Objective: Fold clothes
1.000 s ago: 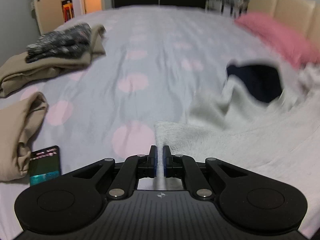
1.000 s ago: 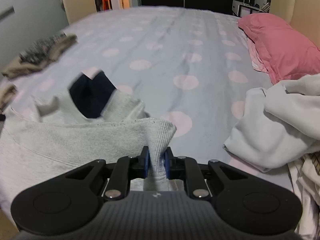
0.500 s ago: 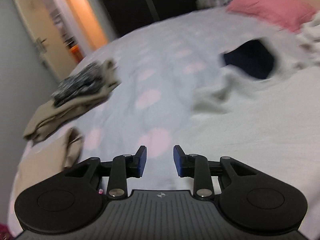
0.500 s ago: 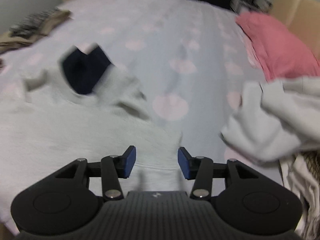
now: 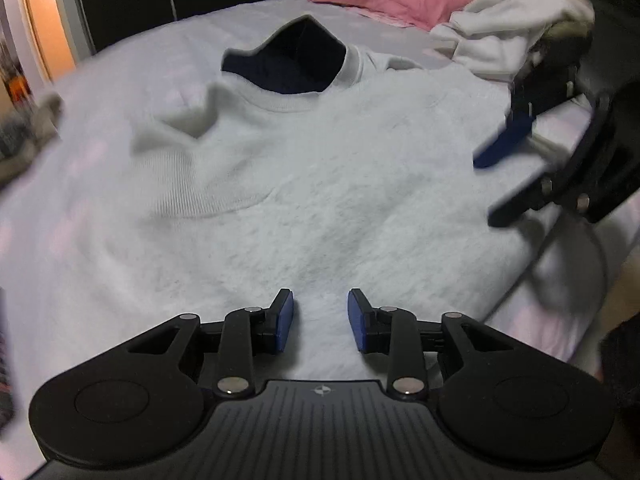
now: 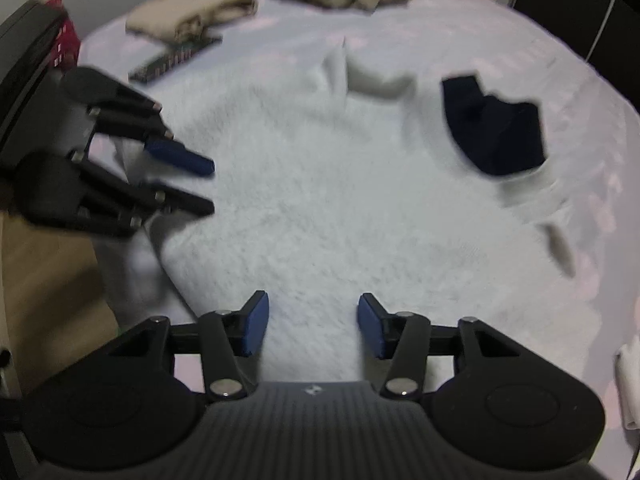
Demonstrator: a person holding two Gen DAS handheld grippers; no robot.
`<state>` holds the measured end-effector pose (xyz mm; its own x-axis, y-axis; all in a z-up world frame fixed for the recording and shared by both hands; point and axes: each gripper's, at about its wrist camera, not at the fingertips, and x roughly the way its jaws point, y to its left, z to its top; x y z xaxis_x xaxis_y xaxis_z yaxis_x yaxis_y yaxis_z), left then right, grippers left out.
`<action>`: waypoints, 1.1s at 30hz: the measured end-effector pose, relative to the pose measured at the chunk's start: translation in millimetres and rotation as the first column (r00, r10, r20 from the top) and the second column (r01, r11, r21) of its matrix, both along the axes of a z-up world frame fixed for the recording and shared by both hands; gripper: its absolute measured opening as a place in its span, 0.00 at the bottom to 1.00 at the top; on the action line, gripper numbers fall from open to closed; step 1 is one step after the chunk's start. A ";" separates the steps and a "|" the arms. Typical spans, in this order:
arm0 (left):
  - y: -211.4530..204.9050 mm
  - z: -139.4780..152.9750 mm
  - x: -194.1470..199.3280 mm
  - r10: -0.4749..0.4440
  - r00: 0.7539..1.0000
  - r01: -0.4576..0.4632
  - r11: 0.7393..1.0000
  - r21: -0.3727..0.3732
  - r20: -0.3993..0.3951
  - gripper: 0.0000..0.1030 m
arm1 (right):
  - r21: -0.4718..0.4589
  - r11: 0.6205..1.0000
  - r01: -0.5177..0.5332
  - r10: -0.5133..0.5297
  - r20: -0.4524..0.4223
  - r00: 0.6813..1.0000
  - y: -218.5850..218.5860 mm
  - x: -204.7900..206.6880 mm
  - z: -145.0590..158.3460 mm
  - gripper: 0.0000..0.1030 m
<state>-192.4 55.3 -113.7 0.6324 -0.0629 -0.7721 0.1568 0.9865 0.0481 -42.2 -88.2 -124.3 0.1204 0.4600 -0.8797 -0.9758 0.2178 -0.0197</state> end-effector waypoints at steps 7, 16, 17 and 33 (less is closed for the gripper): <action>-1.3 4.9 0.1 -0.011 0.999 0.015 0.997 0.082 -0.042 0.29 | -0.011 1.000 0.020 -0.020 -0.030 0.999 -0.9 1.3 -7.8 0.52; 1.7 36.8 -45.8 0.046 0.998 -0.052 0.983 0.176 0.034 0.33 | 0.056 0.998 -0.011 0.010 0.017 1.000 -11.5 -11.2 34.6 0.52; 5.7 34.1 -47.9 0.063 0.998 -0.066 0.984 0.164 0.023 0.36 | 0.050 0.999 -0.018 0.017 0.018 1.000 -11.7 -12.4 33.8 0.52; 21.1 -8.9 -45.0 0.113 0.991 -0.104 0.988 0.112 -0.071 0.38 | -0.153 0.988 0.004 0.000 0.026 1.000 10.1 -17.2 -29.7 0.76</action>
